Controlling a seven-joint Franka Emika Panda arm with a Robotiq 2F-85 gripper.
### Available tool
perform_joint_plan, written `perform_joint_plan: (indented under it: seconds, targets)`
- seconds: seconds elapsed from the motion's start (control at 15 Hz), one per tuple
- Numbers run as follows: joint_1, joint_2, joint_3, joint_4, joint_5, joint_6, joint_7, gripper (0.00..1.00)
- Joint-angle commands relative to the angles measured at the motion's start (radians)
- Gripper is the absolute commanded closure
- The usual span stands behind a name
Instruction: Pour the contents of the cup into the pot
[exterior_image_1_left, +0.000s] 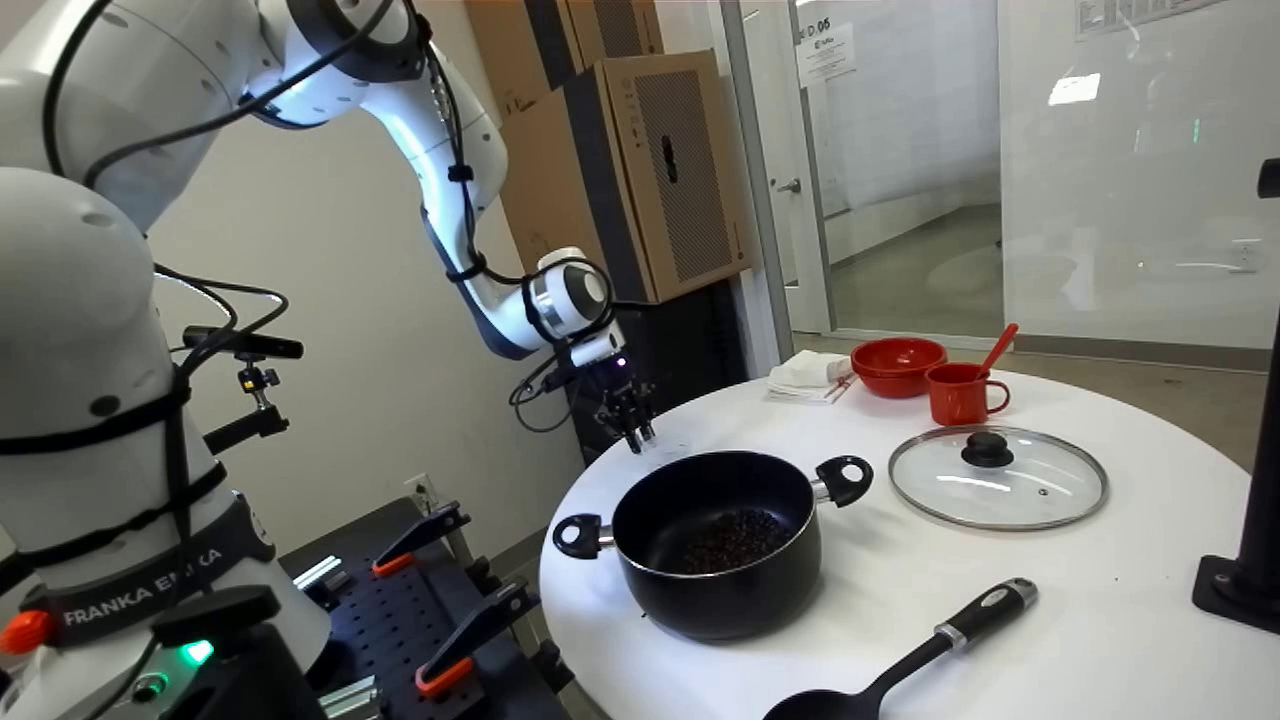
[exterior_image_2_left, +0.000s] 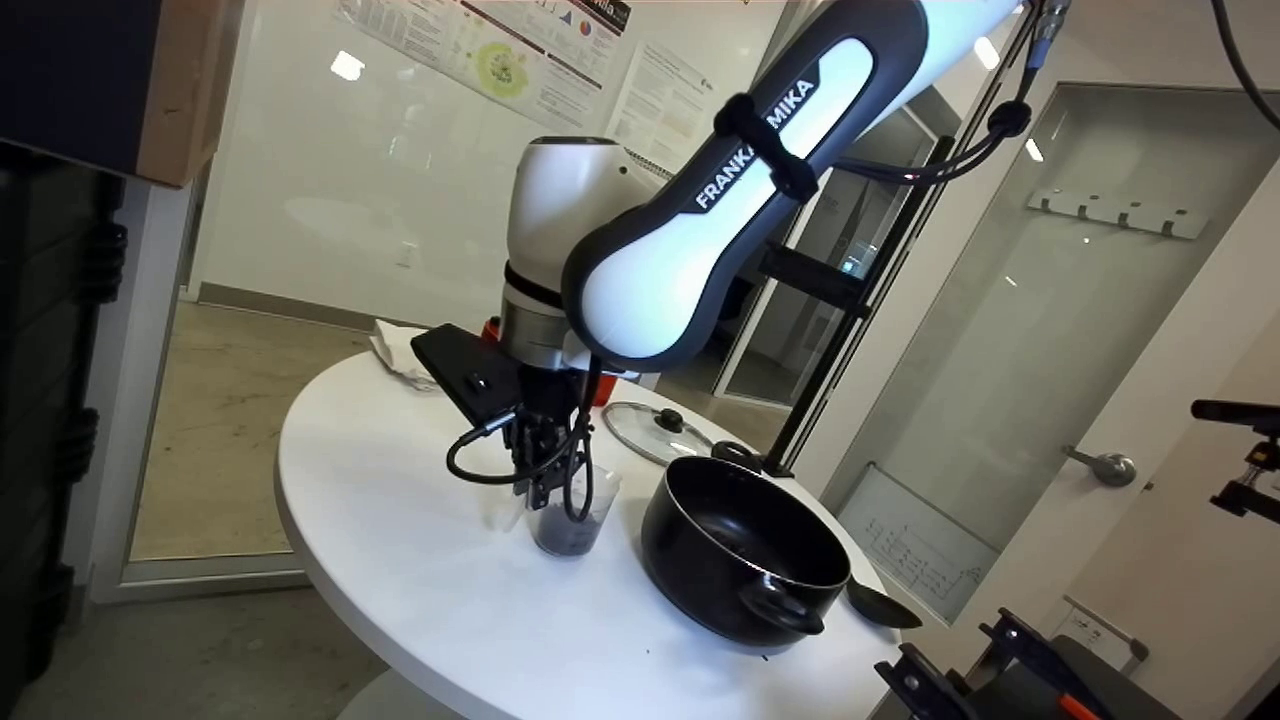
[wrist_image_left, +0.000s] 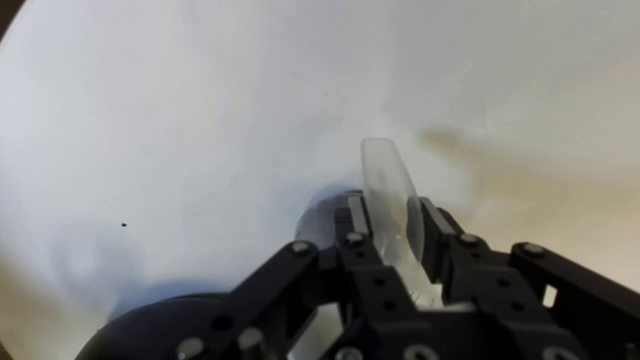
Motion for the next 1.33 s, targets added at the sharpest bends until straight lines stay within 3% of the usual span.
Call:
perform_joint_plan:
  seconds: [0.0, 0.4, 0.73, 1.27]
  targets:
    - [0.021, -0.007, -0.017, 0.005, 0.039, -0.004, -0.045, 0.93]
    - [0.021, -0.152, -0.016, -0.055, 0.063, -0.030, -0.040, 0.93]
    - [0.017, -0.327, -0.006, -0.112, 0.041, -0.123, -0.026, 0.93]
    - [-0.052, -0.664, 0.062, -0.391, -0.018, -0.217, -0.032, 0.93]
